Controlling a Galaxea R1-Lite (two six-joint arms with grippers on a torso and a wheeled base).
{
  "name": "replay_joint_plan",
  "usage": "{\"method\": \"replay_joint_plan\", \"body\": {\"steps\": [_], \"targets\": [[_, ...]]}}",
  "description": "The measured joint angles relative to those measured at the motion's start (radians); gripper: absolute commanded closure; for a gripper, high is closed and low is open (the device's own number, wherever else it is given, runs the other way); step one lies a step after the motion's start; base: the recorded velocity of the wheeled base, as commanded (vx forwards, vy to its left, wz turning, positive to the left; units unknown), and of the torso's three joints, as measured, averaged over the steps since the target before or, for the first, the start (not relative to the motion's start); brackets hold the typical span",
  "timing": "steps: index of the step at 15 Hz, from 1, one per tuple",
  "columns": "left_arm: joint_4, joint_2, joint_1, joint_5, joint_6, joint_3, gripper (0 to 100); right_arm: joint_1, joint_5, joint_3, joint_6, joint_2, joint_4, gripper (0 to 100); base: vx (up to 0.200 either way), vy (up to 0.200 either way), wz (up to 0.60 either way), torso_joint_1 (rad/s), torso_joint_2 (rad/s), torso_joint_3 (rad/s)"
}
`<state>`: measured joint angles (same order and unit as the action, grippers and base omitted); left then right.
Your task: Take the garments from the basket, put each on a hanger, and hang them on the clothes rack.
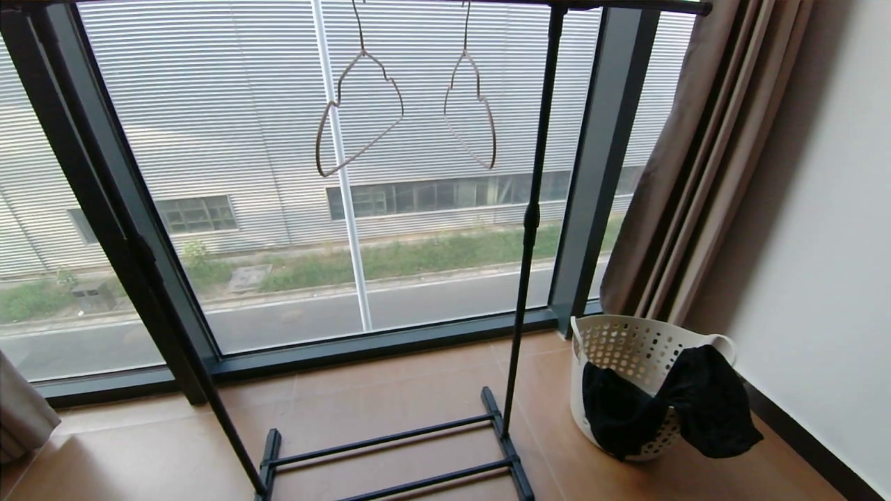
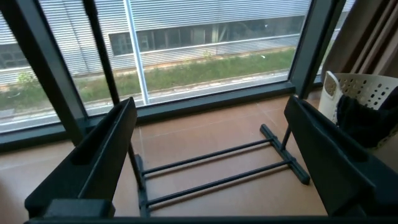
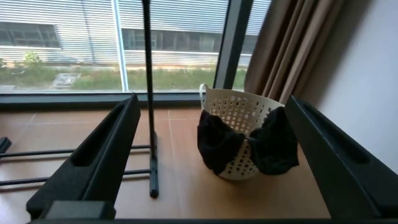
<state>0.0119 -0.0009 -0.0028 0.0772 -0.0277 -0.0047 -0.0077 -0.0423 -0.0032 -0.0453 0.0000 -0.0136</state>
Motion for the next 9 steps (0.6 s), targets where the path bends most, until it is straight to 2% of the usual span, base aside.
{"method": "replay_joint_plan", "body": {"steps": [6, 9], "targets": [[0.0, 0.0, 0.0, 0.001, 0.0, 0.0, 0, 0.0, 0.0, 0.0, 0.0, 0.0, -0.001, 0, 0.2, -0.2, 0.0, 0.001, 0.0, 0.003], [0.0, 0.0, 0.0, 0.001, 0.0, 0.0, 0, 0.0, 0.0, 0.0, 0.0, 0.0, -0.003, 0, 0.0, -0.2, 0.0, 0.002, 0.01, 0.001]]}}
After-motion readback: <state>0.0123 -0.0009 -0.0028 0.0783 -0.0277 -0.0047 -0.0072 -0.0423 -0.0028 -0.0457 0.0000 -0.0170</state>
